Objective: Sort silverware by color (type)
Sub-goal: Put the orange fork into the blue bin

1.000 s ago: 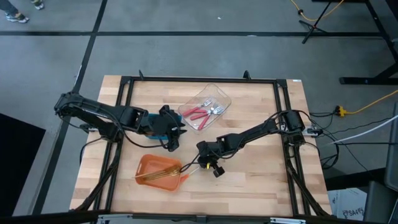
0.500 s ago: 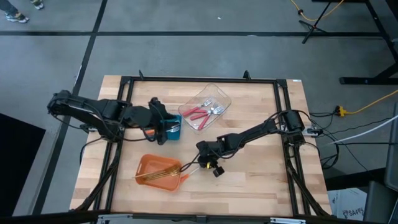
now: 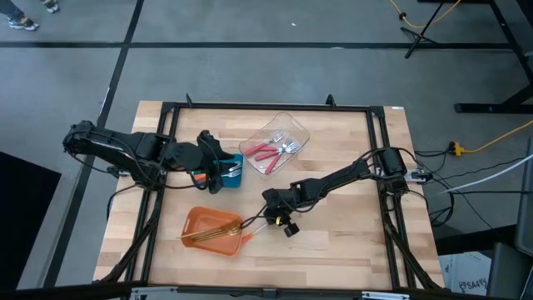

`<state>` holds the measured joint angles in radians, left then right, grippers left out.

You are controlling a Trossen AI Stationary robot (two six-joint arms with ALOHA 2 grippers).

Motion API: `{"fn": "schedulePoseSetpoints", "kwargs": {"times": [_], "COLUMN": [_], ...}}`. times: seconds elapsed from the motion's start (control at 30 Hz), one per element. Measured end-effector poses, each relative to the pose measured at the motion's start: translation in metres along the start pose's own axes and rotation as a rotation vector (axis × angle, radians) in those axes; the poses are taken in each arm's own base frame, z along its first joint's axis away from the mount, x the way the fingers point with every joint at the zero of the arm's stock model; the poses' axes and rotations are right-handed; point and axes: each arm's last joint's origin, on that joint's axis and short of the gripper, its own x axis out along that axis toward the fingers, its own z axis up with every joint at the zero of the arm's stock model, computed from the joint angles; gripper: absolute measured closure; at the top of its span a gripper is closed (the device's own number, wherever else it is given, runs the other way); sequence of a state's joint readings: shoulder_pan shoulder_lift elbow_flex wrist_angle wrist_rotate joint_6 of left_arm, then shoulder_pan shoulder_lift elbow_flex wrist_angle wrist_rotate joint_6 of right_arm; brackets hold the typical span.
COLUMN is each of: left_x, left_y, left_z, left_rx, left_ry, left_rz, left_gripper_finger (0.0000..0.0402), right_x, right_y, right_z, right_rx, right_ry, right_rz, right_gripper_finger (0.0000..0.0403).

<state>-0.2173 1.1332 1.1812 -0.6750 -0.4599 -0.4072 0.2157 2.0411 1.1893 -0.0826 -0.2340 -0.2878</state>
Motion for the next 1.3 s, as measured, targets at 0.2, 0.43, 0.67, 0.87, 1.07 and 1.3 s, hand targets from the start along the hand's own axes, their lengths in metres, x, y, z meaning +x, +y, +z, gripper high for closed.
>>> {"fn": "schedulePoseSetpoints", "kwargs": {"times": [0.2,0.43,0.67,0.87,1.07,1.3], "left_x": [0.000,0.000,0.000,-0.018,-0.047,-0.079], "left_y": [0.000,0.000,0.000,0.007,0.022,0.045], "left_z": [0.000,0.000,0.000,0.003,0.006,-0.003], "left_rx": [-0.001,-0.001,-0.004,-0.022,-0.022,-0.015], "left_ry": [-0.001,-0.001,0.001,-0.041,-0.109,-0.137], "left_rz": [0.000,0.000,-0.008,-0.035,-0.057,0.001], "left_gripper_finger": [0.0292,0.0292,0.0292,0.0292,0.0292,0.0292], "right_x": [0.000,0.000,0.000,0.000,-0.001,-0.003], "right_y": [0.000,0.000,0.000,0.000,0.001,0.000], "right_z": [0.001,0.001,0.001,0.000,0.000,0.003], "right_rx": [-0.003,-0.001,-0.001,0.002,0.004,0.025], "right_ry": [-0.013,-0.007,-0.002,0.007,0.009,0.018], "right_rz": [0.007,0.009,0.013,0.015,0.016,0.017], "right_gripper_finger": [0.0331,0.0332,0.0383,0.0391,0.0398,0.0400]}}
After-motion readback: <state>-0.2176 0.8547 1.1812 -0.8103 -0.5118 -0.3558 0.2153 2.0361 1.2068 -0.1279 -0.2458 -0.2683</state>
